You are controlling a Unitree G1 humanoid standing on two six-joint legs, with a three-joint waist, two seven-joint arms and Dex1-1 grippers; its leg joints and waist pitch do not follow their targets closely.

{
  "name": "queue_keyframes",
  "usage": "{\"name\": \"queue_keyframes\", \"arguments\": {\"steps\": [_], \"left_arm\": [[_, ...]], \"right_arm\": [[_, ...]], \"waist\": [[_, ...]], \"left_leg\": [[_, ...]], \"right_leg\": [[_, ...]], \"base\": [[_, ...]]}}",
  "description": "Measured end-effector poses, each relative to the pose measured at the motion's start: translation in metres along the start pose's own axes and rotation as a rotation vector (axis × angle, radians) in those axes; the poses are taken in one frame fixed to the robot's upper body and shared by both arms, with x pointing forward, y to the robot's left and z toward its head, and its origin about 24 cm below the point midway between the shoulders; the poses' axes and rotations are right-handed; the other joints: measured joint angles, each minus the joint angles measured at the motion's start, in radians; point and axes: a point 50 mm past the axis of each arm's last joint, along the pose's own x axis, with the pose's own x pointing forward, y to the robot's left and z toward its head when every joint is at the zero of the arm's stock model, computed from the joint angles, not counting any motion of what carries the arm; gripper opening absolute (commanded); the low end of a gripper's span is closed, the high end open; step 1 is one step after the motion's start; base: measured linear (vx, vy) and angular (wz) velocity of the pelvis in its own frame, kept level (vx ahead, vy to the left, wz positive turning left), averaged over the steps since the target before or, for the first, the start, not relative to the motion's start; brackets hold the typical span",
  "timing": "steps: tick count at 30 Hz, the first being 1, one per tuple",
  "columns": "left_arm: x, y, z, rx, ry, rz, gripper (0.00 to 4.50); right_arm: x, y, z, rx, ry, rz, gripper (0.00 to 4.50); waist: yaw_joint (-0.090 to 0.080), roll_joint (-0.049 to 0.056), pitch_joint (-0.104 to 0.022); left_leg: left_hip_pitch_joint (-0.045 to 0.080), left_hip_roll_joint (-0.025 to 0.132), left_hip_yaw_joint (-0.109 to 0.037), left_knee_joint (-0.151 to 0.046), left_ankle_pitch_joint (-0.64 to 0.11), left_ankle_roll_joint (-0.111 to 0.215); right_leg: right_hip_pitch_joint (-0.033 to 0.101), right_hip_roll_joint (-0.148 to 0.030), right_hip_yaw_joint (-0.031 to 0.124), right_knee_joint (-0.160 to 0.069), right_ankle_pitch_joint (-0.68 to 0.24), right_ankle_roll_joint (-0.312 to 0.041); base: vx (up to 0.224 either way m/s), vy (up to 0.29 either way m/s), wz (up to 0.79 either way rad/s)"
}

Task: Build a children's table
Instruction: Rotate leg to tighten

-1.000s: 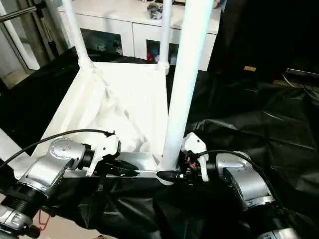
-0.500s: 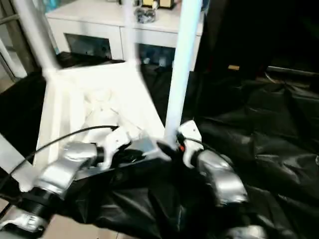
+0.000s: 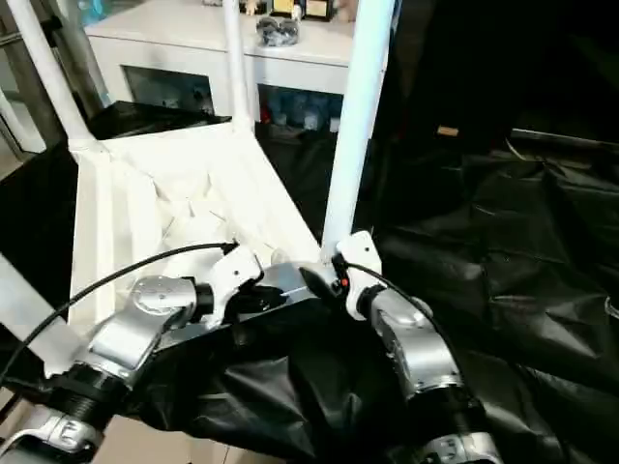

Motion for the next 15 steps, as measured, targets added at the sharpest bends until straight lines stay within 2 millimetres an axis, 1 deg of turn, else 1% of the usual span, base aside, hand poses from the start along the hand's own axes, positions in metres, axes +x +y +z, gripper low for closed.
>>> {"name": "queue_keyframes", "arguments": {"steps": [2,4,6,8,14,15], "left_arm": [[-0.005,-0.002,-0.001,0.006,-0.003,-0.043,0.0],[-0.009,-0.003,-0.002,0.017,-0.002,-0.09,0.0],[-0.014,-0.005,-0.003,0.027,-0.002,-0.139,0.0],[-0.017,-0.005,-0.003,0.046,0.004,-0.175,0.0],[-0.02,-0.007,-0.004,0.047,0.006,-0.237,0.0],[-0.02,-0.006,-0.003,0.047,0.007,-0.243,0.0]], "right_arm": [[-0.007,0.002,0.0,-0.009,0.001,0.083,3.86],[-0.016,0.003,0.001,-0.033,0.018,0.174,3.86],[-0.025,0.003,0.002,-0.057,0.039,0.276,3.86],[-0.029,0.005,0.003,-0.059,0.05,0.347,3.86],[-0.037,0.006,0.003,-0.04,0.08,0.451,3.86],[-0.038,0.006,0.003,-0.034,0.082,0.465,3.71]], "waist": [[0.004,0.0,0.0],[0.012,0.0,0.0],[0.026,0.0,0.0],[0.033,0.001,0.0],[0.047,0.001,0.0],[0.052,0.001,0.0]], "left_leg": [[0.0,0.0,0.001,0.0,0.0,0.0],[-0.001,0.001,0.003,-0.001,0.0,0.0],[-0.001,0.004,0.008,-0.001,0.0,0.0],[-0.001,0.006,0.01,-0.001,0.0,0.0],[-0.001,0.005,0.017,0.0,-0.001,0.0],[-0.001,0.005,0.018,0.0,-0.001,-0.001]], "right_leg": [[0.0,0.001,0.002,0.003,0.011,-0.004],[-0.001,0.001,0.003,0.008,0.014,-0.007],[-0.003,0.001,0.004,0.016,0.006,-0.001],[-0.003,0.002,0.002,0.017,0.001,-0.001],[-0.004,0.0,0.004,0.017,-0.001,-0.003],[-0.004,0.0,0.004,0.017,-0.001,-0.003]], "base": [[0.064,-0.021,0.07],[0.066,-0.025,0.1],[0.066,-0.023,0.09],[0.057,-0.009,0.02],[0.0,0.0,0.0],[0.0,0.0,0.0]]}}
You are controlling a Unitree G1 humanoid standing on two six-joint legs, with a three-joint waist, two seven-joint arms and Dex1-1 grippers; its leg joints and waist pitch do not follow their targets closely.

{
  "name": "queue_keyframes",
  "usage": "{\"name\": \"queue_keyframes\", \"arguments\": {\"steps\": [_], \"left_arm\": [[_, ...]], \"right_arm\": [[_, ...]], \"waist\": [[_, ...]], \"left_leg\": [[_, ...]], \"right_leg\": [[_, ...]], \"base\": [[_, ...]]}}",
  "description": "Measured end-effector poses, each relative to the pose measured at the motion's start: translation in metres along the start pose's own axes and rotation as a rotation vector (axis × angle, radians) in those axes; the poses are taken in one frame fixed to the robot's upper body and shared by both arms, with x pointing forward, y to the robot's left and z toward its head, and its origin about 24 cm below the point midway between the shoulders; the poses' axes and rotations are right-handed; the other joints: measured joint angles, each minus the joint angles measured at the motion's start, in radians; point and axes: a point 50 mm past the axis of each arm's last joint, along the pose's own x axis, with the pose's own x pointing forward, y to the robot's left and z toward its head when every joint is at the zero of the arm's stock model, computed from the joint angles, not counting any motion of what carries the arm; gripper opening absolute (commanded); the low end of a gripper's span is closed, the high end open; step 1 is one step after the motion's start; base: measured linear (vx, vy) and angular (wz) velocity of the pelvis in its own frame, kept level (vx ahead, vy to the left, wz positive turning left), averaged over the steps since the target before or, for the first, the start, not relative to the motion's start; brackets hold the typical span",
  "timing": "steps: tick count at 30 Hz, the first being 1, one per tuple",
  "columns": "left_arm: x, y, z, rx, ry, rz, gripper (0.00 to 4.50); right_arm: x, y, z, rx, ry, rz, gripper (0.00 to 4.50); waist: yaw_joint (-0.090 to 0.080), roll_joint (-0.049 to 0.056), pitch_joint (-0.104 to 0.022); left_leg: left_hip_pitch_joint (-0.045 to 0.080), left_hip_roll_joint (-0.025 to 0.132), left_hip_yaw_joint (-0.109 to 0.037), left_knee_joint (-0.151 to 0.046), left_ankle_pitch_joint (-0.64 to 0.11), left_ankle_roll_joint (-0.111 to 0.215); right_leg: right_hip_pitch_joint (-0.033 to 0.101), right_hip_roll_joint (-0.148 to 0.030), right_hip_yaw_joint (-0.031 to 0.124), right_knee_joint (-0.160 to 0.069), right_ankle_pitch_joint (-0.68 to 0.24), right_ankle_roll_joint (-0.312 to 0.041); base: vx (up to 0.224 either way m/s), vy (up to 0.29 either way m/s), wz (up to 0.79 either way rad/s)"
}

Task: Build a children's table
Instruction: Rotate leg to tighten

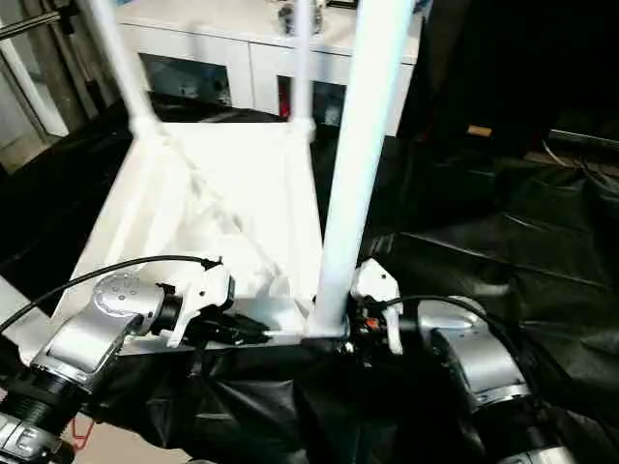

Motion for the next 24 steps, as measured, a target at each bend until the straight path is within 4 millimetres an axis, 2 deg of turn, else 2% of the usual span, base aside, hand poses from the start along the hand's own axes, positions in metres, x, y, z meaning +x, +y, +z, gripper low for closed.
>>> {"name": "queue_keyframes", "arguments": {"steps": [4,5,12,13,16,20,23,24], "left_arm": [[0.0,-0.001,-0.001,-0.002,0.003,-0.027,0.0],[0.0,-0.001,-0.001,0.0,0.003,-0.035,0.0],[-0.002,-0.001,-0.003,0.004,0.007,-0.044,0.0],[-0.002,-0.001,-0.003,0.004,0.006,-0.041,0.0],[-0.001,0.0,-0.003,-0.003,0.001,-0.012,0.0],[0.006,0.007,-0.002,-0.037,-0.008,0.115,0.0],[0.018,0.014,0.001,-0.081,-0.016,0.254,0.0],[0.023,0.014,0.002,-0.093,-0.022,0.273,0.0]], "right_arm": [[-0.001,0.002,-0.001,0.014,0.01,0.027,3.43],[0.0,0.003,0.0,0.02,0.008,0.042,3.18],[0.004,0.004,0.0,0.042,-0.003,0.049,2.9],[0.004,0.004,0.0,0.043,-0.004,0.047,2.73],[0.004,0.003,-0.001,0.048,-0.016,0.01,2.69],[0.01,-0.009,-0.004,0.08,-0.076,-0.183,2.65],[0.024,-0.026,-0.001,0.115,-0.122,-0.419,2.65],[0.025,-0.029,-0.001,0.124,-0.125,-0.467,2.65]], "waist": [[0.005,0.001,0.0],[0.005,0.001,0.0],[0.004,0.002,-0.001],[0.004,0.002,-0.001],[0.004,0.002,-0.001],[-0.002,0.003,-0.001],[-0.03,0.005,-0.002],[-0.033,0.006,-0.002]], "left_leg": [[0.001,0.0,0.002,0.0,0.0,0.0],[0.001,0.0,0.002,0.0,0.0,0.0],[0.001,0.0,0.002,0.0,0.0,-0.001],[0.001,0.0,0.002,0.0,0.0,-0.001],[0.002,0.0,0.002,0.0,0.0,-0.001],[0.004,0.0,0.002,0.0,0.0,-0.001],[0.006,-0.001,-0.004,0.0,0.0,-0.001],[0.006,-0.001,-0.008,0.0,0.0,-0.001]], "right_leg": [[0.001,-0.001,0.001,0.001,0.0,0.0],[0.001,-0.001,0.001,0.001,0.0,0.0],[0.001,-0.001,0.001,0.002,0.0,0.0],[0.001,-0.001,0.001,0.003,0.0,0.0],[0.001,-0.001,0.002,0.005,0.0,0.0],[0.002,-0.001,0.002,0.005,-0.001,0.002],[0.002,-0.002,0.001,0.003,-0.002,0.004],[0.003,-0.002,-0.001,-0.002,-0.002,0.004]], "base": [[0.0,0.0,0.0],[0.0,0.0,0.0],[0.0,0.0,0.0],[0.0,0.0,0.0],[0.0,0.0,0.0],[0.0,0.0,0.0],[-0.057,0.0,-0.07],[-0.051,0.006,-0.09]]}}
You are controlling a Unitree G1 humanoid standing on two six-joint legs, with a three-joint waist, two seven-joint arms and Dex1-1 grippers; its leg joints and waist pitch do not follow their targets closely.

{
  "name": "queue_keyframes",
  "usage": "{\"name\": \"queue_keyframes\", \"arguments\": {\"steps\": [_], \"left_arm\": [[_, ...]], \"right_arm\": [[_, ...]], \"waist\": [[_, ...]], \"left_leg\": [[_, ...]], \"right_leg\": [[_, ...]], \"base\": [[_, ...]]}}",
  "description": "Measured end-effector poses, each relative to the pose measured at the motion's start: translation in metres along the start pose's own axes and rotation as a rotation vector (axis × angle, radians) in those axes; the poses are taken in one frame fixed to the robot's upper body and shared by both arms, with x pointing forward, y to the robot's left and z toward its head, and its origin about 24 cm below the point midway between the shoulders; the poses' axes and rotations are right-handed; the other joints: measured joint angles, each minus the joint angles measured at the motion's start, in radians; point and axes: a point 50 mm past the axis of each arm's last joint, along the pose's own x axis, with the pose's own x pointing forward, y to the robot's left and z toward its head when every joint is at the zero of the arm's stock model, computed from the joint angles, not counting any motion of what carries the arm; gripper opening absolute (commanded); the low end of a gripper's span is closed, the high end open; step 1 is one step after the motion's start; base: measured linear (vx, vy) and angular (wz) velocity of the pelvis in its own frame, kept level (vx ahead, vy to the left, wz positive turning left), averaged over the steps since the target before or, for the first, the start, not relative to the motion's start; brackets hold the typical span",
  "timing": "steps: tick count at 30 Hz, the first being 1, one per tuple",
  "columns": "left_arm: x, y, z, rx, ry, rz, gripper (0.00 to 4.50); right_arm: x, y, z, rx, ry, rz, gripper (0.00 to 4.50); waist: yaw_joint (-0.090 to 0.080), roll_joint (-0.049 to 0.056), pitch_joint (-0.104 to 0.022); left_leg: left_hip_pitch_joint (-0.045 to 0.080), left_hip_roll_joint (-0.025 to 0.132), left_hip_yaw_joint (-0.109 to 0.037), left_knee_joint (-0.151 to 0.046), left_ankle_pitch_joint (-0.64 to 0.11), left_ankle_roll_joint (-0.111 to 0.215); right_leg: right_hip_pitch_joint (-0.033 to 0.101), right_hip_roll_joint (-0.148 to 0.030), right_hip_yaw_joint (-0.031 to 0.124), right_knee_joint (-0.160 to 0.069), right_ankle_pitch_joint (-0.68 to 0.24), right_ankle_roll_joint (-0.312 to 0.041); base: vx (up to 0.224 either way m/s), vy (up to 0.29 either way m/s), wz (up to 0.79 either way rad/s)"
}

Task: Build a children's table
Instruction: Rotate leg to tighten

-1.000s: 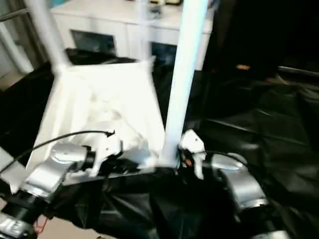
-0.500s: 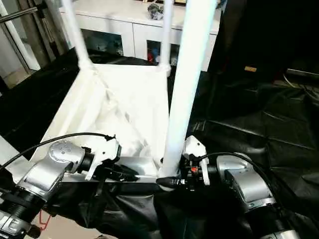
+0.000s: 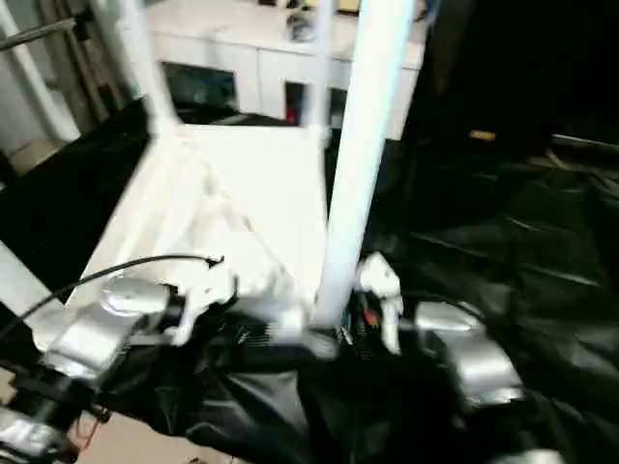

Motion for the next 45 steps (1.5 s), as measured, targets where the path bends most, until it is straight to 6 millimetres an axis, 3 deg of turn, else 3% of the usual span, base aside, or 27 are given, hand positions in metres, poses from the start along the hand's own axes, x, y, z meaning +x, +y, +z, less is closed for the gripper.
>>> {"name": "queue_keyframes", "arguments": {"steps": [5,7,11,13,22,30,39,45], "left_arm": [[0.014,-0.001,0.004,-0.039,-0.002,0.1,0.0],[0.017,-0.003,0.005,-0.05,-0.003,0.12,0.0],[0.018,-0.003,0.006,-0.05,-0.002,0.127,0.0],[0.018,-0.003,0.006,-0.047,-0.004,0.124,0.0],[0.005,-0.005,0.006,0.001,-0.003,0.023,0.0],[-0.015,-0.006,0.001,0.042,-0.014,-0.151,0.0],[-0.02,-0.002,0.0,0.069,0.005,-0.213,0.0],[-0.021,-0.001,-0.002,0.07,0.01,-0.224,0.0]], "right_arm": [[0.017,0.001,0.001,0.05,-0.02,-0.228,2.65],[0.021,0.001,0.002,0.062,-0.024,-0.275,3.21],[0.022,0.003,0.002,0.038,-0.01,-0.284,3.45],[0.022,0.003,0.002,0.035,-0.013,-0.281,3.77],[0.004,0.004,0.004,-0.068,0.011,-0.068,3.8],[-0.024,0.009,0.006,-0.101,0.042,0.24,3.8],[-0.034,0.008,0.008,-0.109,0.055,0.338,3.8],[-0.035,0.011,0.016,-0.121,0.023,0.38,3.22]], "waist": [[-0.015,0.001,-0.001],[-0.019,0.002,-0.001],[-0.022,0.004,-0.001],[-0.024,0.005,-0.001],[-0.019,0.005,0.0],[0.006,0.004,0.001],[0.018,0.004,0.002],[0.022,0.003,0.002]], "left_leg": [[0.002,-0.002,-0.006,0.001,0.0,0.0],[0.001,-0.003,-0.01,0.0,0.0,0.0],[-0.002,-0.003,-0.015,-0.002,0.0,0.0],[-0.003,-0.003,-0.014,-0.002,0.0,0.0],[-0.006,-0.004,-0.012,-0.004,0.0,0.0],[-0.009,0.001,-0.003,-0.002,0.0,0.001],[-0.01,0.001,0.002,0.003,0.0,0.0],[-0.009,0.001,0.003,0.002,0.0,0.0]], "right_leg": [[0.002,0.0,-0.002,-0.002,0.0,0.001],[0.002,0.001,-0.005,-0.007,-0.001,0.001],[0.007,0.0,-0.013,-0.021,-0.001,0.001],[0.007,0.0,-0.012,-0.025,-0.001,0.001],[0.0,0.002,-0.004,-0.015,0.005,-0.001],[-0.005,0.004,-0.001,0.001,0.004,-0.001],[-0.004,0.002,0.001,0.002,0.003,-0.003],[-0.003,0.002,0.001,0.003,0.003,-0.003]], "base": [[0.0,0.0,0.0],[0.0,0.0,0.0],[0.0,0.0,0.0],[0.0,0.0,0.0],[0.0,0.0,0.0],[0.046,-0.01,0.04],[0.0,0.0,0.0],[0.0,0.0,0.0]]}}
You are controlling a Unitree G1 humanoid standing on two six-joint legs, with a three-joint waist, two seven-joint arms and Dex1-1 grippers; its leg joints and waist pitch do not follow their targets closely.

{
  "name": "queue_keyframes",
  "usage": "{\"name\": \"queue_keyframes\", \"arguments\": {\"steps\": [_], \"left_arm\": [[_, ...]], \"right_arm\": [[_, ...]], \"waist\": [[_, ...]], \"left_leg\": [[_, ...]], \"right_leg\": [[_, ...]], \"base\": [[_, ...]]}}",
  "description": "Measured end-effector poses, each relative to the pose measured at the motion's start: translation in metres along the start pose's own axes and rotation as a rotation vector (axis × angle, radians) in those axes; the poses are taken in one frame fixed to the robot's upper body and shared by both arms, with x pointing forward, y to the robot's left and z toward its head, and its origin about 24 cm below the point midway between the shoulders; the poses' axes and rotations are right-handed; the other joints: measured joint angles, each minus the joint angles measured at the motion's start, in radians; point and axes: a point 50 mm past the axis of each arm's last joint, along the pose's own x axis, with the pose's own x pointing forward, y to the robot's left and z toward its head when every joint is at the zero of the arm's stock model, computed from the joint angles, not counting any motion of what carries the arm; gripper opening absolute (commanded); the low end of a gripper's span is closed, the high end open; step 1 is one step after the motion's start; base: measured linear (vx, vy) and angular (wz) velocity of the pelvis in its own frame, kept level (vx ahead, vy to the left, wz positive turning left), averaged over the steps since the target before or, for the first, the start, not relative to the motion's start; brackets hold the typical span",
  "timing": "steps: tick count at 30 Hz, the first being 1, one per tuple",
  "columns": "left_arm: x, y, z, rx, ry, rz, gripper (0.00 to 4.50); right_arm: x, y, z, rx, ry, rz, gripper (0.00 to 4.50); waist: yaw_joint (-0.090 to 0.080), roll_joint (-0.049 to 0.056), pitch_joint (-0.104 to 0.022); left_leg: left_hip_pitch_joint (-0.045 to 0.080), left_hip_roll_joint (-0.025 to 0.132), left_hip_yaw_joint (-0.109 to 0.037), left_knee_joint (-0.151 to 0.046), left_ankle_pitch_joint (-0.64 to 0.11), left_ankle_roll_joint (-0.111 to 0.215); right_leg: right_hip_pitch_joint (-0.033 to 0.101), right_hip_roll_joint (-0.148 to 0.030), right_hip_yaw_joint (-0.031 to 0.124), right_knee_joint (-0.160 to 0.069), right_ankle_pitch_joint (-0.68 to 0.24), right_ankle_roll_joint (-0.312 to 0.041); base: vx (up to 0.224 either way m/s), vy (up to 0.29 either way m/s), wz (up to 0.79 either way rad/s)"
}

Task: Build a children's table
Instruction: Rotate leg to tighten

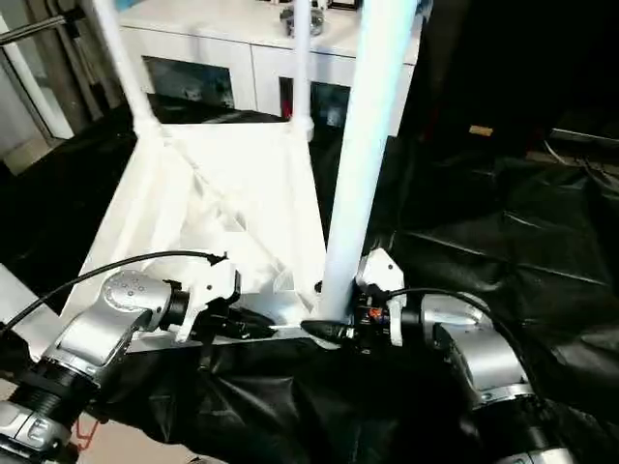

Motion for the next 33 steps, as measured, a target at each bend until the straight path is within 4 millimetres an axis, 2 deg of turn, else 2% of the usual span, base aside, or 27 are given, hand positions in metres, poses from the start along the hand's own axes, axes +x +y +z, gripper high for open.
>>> {"name": "queue_keyframes", "arguments": {"steps": [5,13,21,25,28,30,33], "left_arm": [[0.0,0.0,0.0,0.005,0.0,-0.005,0.0],[0.001,-0.001,0.0,0.013,-0.001,-0.014,0.0],[0.006,-0.001,0.002,0.011,-0.014,0.006,0.0],[0.017,0.004,0.004,-0.01,-0.028,0.115,0.0],[0.031,0.011,0.009,-0.049,-0.033,0.224,0.0],[0.04,0.013,0.012,-0.074,-0.035,0.271,0.0],[0.047,0.015,0.013,-0.088,-0.032,0.317,0.0]], "right_arm": [[0.0,0.0,0.0,0.006,0.0,0.002,2.73],[-0.001,0.001,0.0,0.006,0.003,0.0,2.17],[0.0,0.003,-0.002,0.014,-0.01,-0.038,2.06],[0.004,-0.006,-0.005,0.038,-0.048,-0.224,2.05],[0.015,-0.018,-0.006,0.077,-0.082,-0.446,2.03],[0.02,-0.023,-0.006,0.086,-0.078,-0.552,2.0],[0.028,-0.027,-0.007,0.089,-0.063,-0.655,1.99]], "waist": [[0.004,0.001,0.0],[0.014,0.0,0.0],[0.016,0.002,-0.001],[0.011,0.002,-0.001],[-0.005,0.001,-0.003],[-0.015,0.002,-0.005],[-0.018,0.002,-0.008]], "left_leg": [[0.0,0.0,0.0,0.0,0.0,0.0],[0.001,0.0,0.001,0.0,0.0,0.0],[0.002,0.0,0.003,0.0,0.0,0.0],[0.004,0.0,0.005,0.0,0.0,0.0],[0.006,0.0,0.005,0.0,0.0,0.0],[0.007,-0.001,0.003,0.0,0.0,0.0],[0.007,-0.001,-0.003,0.0,0.0,0.0]], "right_leg": [[0.0,0.0,0.0,0.0,0.0,0.0],[0.0,0.0,0.0,0.0,0.0,0.0],[0.002,-0.001,0.001,0.0,0.0,0.0],[0.004,-0.001,0.003,0.0,0.0,0.0],[0.005,-0.002,0.003,-0.001,-0.002,0.004],[0.005,-0.002,0.002,-0.002,-0.002,0.005],[0.007,-0.002,0.001,-0.004,-0.004,0.007]], "base": [[0.0,0.0,0.0],[0.0,0.0,0.0],[0.0,0.0,0.0],[0.0,0.0,0.0],[0.0,0.0,0.0],[0.0,0.0,0.0],[0.0,0.0,0.0]]}}
